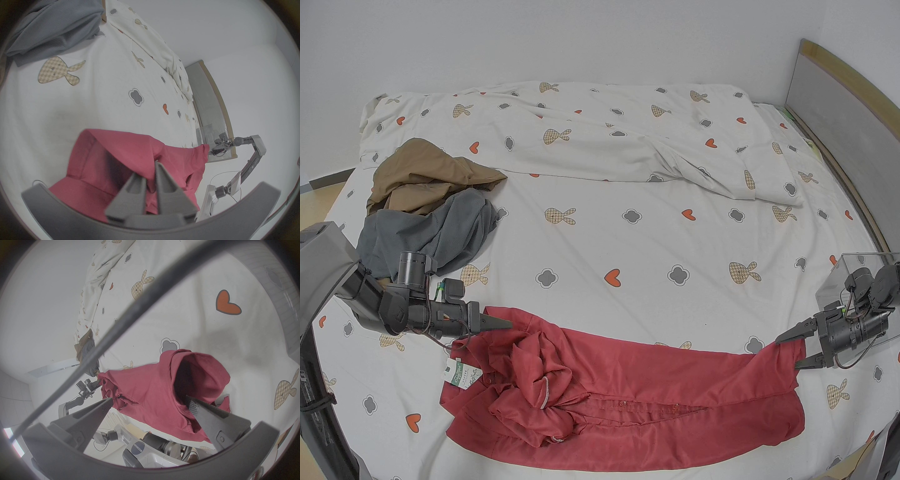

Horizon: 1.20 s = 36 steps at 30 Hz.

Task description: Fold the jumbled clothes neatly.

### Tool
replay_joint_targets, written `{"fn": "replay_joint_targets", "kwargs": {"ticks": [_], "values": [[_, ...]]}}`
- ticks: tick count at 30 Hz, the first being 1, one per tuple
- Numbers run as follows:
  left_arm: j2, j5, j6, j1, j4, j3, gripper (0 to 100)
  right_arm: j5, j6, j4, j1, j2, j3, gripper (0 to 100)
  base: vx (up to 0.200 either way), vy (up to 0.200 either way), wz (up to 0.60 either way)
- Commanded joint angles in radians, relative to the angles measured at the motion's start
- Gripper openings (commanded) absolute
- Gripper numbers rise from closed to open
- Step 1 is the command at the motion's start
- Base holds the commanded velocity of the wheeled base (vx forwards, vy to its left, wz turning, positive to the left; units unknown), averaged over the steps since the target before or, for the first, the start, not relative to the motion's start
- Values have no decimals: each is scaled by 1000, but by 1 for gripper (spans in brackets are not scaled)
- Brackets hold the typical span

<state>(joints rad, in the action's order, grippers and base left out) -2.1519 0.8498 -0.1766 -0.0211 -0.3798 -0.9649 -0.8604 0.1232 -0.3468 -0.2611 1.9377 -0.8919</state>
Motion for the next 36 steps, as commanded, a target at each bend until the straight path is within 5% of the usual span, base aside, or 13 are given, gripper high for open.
{"fn": "replay_joint_targets", "kwargs": {"ticks": [1,13,23,24,36], "values": [[26,0,-1,36,1,5,0,3,0,-1,3,3,-1,100,0,0,0],[40,0,-1,87,-2,2,0,4,7,15,-1,27,-19,100,0,0,0],[40,0,0,82,-5,3,0,6,110,143,33,52,-18,100,0,0,0],[40,0,0,82,-5,3,0,6,110,143,36,52,-16,0,0,0,0],[29,0,-14,90,-1,-18,0,6,118,137,-6,41,-21,0,0,0,0]]}}
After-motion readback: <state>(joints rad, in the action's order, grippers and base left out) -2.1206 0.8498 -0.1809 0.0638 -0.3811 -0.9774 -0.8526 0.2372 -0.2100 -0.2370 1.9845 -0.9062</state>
